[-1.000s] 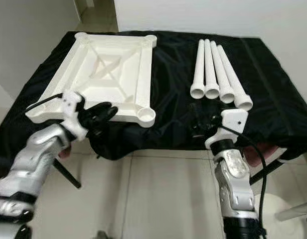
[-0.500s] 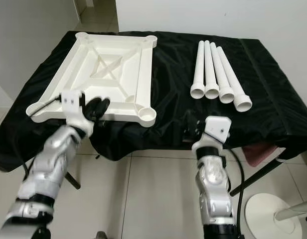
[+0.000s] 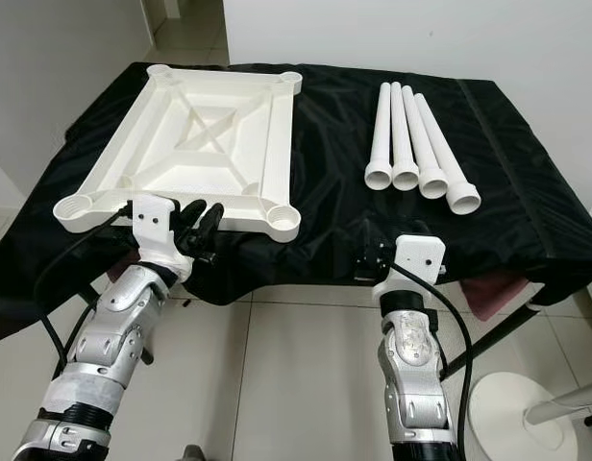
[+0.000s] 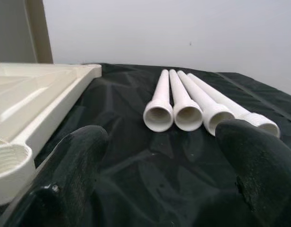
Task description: Building children table
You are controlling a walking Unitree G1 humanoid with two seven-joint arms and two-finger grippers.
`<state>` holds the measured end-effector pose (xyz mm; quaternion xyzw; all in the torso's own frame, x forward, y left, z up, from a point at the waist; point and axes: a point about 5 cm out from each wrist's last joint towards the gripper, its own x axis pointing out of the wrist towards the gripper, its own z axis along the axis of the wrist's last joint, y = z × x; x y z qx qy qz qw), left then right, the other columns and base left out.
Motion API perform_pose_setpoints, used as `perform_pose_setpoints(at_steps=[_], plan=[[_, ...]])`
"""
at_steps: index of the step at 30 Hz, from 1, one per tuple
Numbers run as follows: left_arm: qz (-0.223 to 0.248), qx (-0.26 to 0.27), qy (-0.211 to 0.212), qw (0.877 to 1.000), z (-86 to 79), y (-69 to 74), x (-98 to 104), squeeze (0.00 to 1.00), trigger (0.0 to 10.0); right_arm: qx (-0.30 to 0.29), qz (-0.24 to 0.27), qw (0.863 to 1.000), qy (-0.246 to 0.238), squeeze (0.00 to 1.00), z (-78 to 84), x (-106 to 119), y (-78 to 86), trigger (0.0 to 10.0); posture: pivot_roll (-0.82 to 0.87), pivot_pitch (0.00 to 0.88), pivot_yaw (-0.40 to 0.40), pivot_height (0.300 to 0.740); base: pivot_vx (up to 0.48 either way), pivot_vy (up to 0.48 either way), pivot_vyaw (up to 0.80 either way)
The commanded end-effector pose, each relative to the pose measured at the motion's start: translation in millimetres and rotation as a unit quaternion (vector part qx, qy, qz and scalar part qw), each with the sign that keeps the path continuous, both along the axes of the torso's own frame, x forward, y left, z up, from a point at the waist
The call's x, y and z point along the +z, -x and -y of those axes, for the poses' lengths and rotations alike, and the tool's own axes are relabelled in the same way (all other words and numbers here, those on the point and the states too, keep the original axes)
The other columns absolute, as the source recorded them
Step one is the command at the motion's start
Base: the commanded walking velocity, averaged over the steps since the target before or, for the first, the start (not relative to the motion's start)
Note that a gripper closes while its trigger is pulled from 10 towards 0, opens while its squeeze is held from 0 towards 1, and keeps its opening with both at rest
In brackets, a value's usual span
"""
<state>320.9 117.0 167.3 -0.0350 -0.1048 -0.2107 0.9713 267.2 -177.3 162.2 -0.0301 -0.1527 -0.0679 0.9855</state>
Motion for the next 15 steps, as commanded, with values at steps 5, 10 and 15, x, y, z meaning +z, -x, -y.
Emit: perform_pose_setpoints(at_steps=[5,10,15], plan=[[-0.008,0.026,-0.002,1.000,-11.3,-2.5,-2,0.00,10.0,0.010,0.005,1.000,0.011,0.00,-5.3,3,-5.1,10.0,0.01,0.073,-0.002,0.740,0.000,0.000,0.00],[-0.005,0.032,-0.007,0.999,-11.9,-2.2,-4,0.00,10.0,0.012,0.012,1.000,0.012,0.00,-3.5,7,-10.4,10.0,0.02,0.069,-0.009,0.740,0.000,0.000,0.00],[-0.002,0.041,0.000,0.999,-12.4,-3.5,-1,0.00,10.0,0.011,0.010,1.000,0.019,0.00,0.5,8,-10.5,10.0,0.02,0.061,-0.026,0.740,0.262,0.000,0.00]])
